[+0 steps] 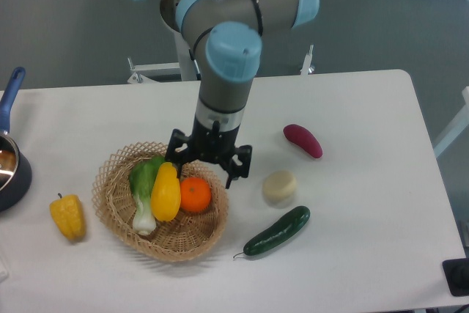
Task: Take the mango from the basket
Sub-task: 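Lower the gripper into the basket over the yellow mango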
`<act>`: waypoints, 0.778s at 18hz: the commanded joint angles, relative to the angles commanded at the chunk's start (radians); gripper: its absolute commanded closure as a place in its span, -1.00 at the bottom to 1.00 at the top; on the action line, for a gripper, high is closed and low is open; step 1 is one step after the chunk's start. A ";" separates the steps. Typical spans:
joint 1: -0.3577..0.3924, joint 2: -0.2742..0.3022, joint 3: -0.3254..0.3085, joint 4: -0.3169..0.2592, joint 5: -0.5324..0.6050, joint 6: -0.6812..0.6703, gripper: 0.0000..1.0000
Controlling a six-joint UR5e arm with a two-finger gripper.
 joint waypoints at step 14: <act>-0.074 -0.103 0.000 0.052 0.006 0.001 -1.00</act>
